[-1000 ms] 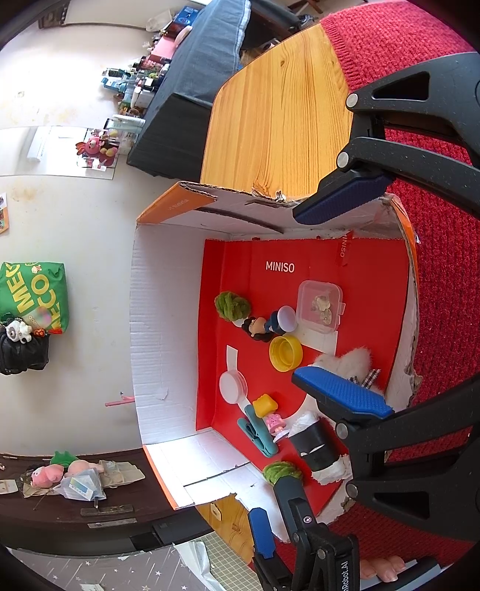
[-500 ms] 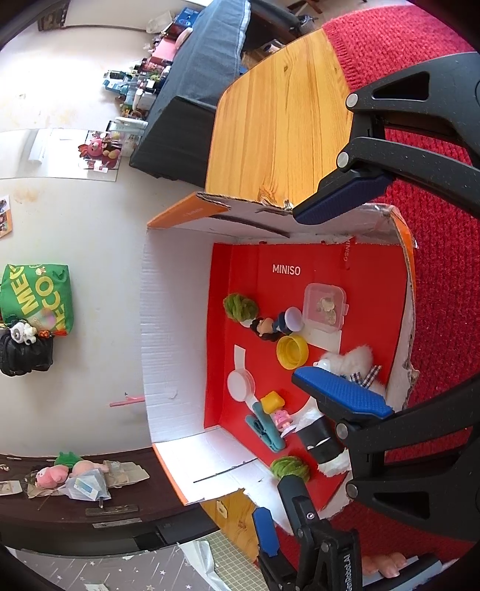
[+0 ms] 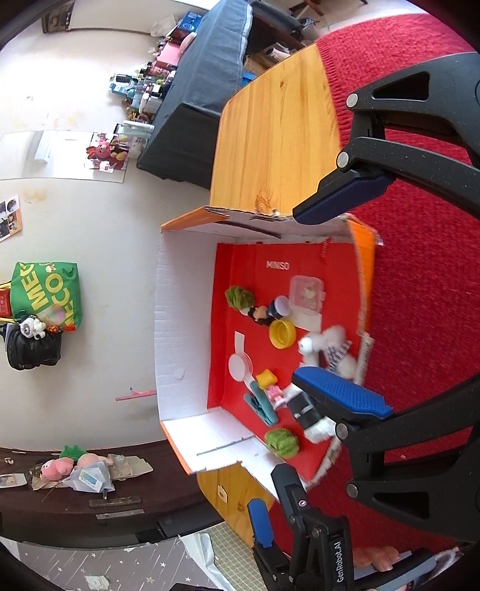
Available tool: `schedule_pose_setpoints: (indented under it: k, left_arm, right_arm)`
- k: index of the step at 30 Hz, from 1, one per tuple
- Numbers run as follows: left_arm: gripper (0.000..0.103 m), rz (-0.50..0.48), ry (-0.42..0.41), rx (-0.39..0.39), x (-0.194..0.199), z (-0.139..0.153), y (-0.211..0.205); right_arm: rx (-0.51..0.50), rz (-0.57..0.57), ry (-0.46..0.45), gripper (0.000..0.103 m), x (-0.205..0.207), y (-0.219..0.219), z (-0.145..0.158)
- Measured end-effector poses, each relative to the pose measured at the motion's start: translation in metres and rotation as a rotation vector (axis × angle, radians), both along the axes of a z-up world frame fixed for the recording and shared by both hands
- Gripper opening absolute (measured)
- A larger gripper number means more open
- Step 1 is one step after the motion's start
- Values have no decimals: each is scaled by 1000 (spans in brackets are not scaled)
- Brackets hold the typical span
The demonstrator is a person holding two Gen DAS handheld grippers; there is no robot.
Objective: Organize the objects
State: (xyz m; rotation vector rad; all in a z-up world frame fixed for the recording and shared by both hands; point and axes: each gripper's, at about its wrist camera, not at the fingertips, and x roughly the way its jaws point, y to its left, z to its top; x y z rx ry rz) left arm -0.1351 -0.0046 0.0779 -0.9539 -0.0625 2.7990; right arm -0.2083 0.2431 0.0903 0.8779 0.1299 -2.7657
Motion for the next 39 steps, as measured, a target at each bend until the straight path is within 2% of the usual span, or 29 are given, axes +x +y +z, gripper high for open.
schedule_pose_setpoints:
  k: [2, 6, 11, 19, 23, 27, 32, 39]
  left_arm:
    - [93, 0, 3, -2, 10, 1, -1]
    - [97, -9, -14, 21, 30, -1, -5]
    - [99, -3, -55, 26, 46, -13, -6]
    - [101, 30, -180, -3, 45, -49, 0]
    - [101, 53, -217, -23, 41, -60, 3]
    - [102, 61, -227, -54, 40, -67, 4]
    - [103, 86, -240, -92, 37, -69, 7]
    - [103, 101, -243, -90, 35, -69, 5]
  right_arm:
    - [1, 0, -4, 80, 9, 0, -1]
    - [-10, 5, -24, 87, 29, 3, -6]
    - [7, 2, -82, 94, 43, 1, -24]
    - [13, -40, -232, 94, 32, 2, -55]
    - [57, -60, -301, 96, 24, -1, -69]
    - [76, -76, -314, 103, 23, -1, -71]
    - [82, -79, -314, 103, 24, -1, -71]
    - [79, -82, -315, 103, 24, -1, -70]
